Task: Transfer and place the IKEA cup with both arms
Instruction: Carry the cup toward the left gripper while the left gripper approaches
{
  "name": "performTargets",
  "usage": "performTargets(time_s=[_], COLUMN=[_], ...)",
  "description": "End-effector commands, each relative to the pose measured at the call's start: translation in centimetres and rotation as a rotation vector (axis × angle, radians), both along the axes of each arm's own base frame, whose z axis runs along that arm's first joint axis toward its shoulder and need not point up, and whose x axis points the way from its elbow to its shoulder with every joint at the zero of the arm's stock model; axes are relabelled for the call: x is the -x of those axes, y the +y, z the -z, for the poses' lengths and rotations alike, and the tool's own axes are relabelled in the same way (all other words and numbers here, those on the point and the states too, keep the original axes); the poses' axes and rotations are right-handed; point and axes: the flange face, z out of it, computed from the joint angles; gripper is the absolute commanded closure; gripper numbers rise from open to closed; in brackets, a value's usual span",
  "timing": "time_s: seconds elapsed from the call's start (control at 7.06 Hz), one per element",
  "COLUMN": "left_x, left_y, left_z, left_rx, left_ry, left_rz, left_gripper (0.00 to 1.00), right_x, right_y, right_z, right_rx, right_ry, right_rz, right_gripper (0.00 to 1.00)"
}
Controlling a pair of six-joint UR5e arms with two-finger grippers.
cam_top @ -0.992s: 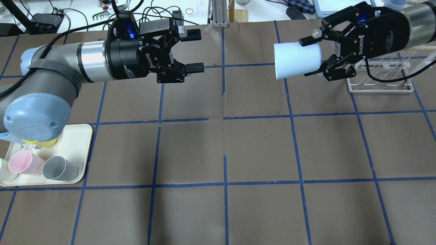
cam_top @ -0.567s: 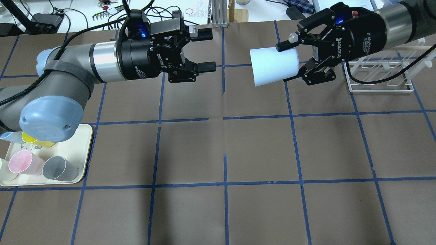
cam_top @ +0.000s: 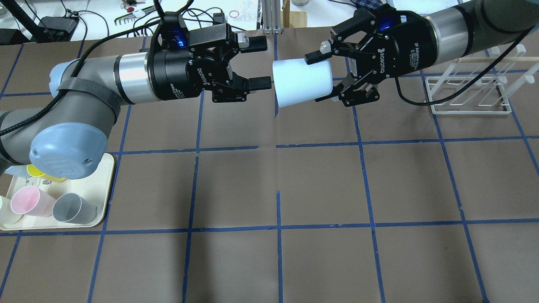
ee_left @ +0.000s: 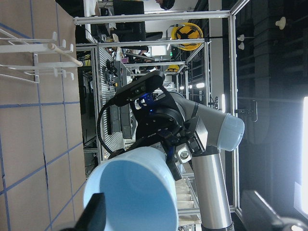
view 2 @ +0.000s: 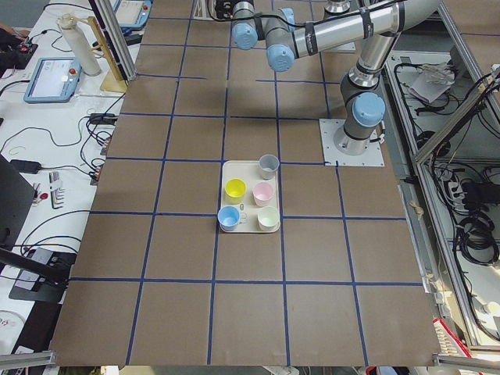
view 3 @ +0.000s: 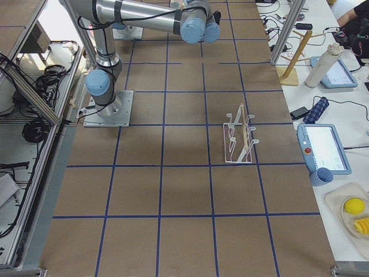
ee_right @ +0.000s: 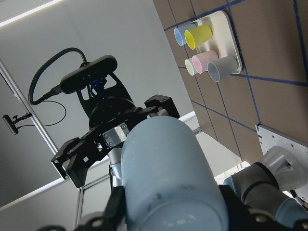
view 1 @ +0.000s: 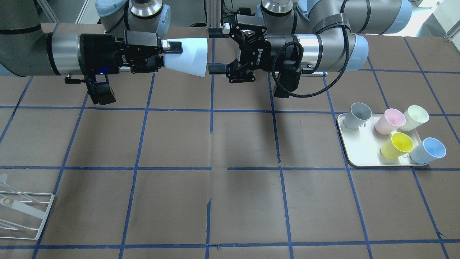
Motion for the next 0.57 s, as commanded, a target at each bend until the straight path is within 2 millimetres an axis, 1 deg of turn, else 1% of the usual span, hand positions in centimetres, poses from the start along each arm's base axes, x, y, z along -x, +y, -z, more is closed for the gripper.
performTargets(time_s=[0.0, 0.14, 0.28, 0.42], left_x=[0.12, 0.12, 0.12, 0.12], left_y=[0.85, 0.86, 0.94, 0.94], left_z=[-0.03, -0.02, -0.15, -0.16], left_rx=[0.0, -0.002, 0.0, 0.0], left_ry=[0.032, 0.031, 0.031, 0.031], left_rz=[-0.005, -0.005, -0.004, -0.004], left_gripper=[0.0, 0.03, 0.12, 0.31], right_x=[-2.14, -2.28, -2.51, -2.58], right_y=[-0.3, -0.5, -0.42, -0.45], right_z=[0.33, 0.54, 0.54, 0.62], right_rx=[-0.002, 0.006, 0.006, 0.006], right_ry=[-0.03, -0.03, -0.03, -0.03], right_rz=[0.024, 0.021, 0.017, 0.015], right_gripper=[0.85, 0.85, 0.84, 0.83])
